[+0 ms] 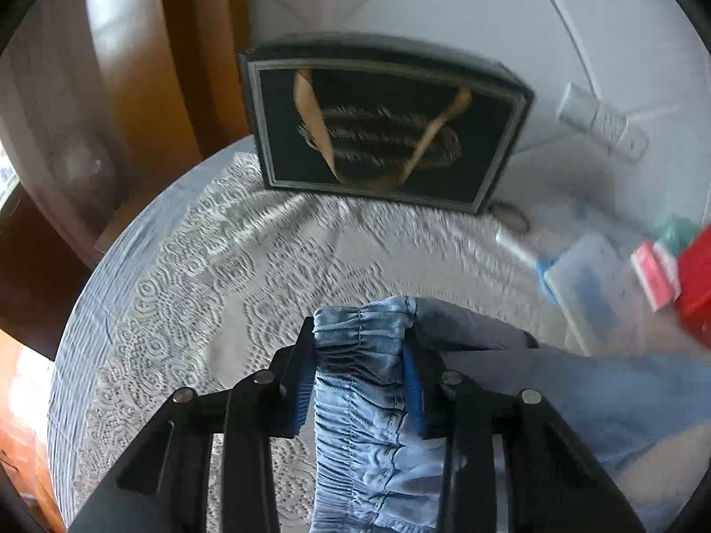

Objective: Fold clothes
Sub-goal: 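Regrasp the trousers waistband with the left gripper while the right gripper pulls the shirt flat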

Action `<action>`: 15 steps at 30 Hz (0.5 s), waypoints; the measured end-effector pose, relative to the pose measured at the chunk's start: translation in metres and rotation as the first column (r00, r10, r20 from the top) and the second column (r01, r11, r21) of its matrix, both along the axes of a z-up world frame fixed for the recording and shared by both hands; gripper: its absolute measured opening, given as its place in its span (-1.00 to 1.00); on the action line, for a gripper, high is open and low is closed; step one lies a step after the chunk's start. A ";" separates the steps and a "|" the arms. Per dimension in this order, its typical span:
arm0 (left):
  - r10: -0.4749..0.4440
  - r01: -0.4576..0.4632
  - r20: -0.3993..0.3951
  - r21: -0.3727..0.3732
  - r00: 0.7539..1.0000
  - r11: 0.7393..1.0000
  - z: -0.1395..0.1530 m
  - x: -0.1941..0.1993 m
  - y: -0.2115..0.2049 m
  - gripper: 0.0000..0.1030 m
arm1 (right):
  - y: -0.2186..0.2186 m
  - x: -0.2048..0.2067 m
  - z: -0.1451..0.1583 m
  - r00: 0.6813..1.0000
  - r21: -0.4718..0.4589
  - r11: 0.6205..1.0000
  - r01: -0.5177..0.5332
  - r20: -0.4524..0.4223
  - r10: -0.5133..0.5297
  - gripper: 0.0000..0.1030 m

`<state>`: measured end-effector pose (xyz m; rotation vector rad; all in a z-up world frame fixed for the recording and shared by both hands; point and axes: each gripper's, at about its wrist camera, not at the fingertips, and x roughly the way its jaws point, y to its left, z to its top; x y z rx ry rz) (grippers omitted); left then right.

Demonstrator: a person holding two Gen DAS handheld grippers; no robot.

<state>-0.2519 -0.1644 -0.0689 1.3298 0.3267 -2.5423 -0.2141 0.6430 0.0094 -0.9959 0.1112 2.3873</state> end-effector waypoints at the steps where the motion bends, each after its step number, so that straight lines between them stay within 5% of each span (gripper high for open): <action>1: 0.002 -0.001 -0.015 0.019 1.000 1.000 0.005 0.000 -0.003 -0.35 | 0.007 0.008 0.011 1.000 0.011 1.000 0.012 -0.013 -0.012 -0.83; 6: -0.005 0.010 -0.095 0.054 0.995 0.999 0.025 -0.005 0.001 -0.35 | 0.020 0.027 0.045 0.995 -0.001 0.999 0.042 -0.088 -0.042 -0.82; 11: -0.007 0.007 0.005 0.047 1.000 0.999 -0.010 -0.055 0.009 -0.34 | 0.021 -0.035 0.012 0.999 -0.047 0.999 0.027 0.033 -0.026 -0.75; 14: -0.009 -0.003 0.115 0.105 0.993 0.994 -0.044 -0.086 0.006 -0.24 | 0.031 -0.075 -0.029 0.994 -0.090 0.995 0.040 0.103 -0.030 -0.13; 15: -0.022 0.007 0.129 0.120 0.991 0.993 -0.044 -0.087 0.005 -0.13 | 0.031 -0.084 -0.044 0.991 -0.115 0.992 0.050 0.126 -0.035 0.27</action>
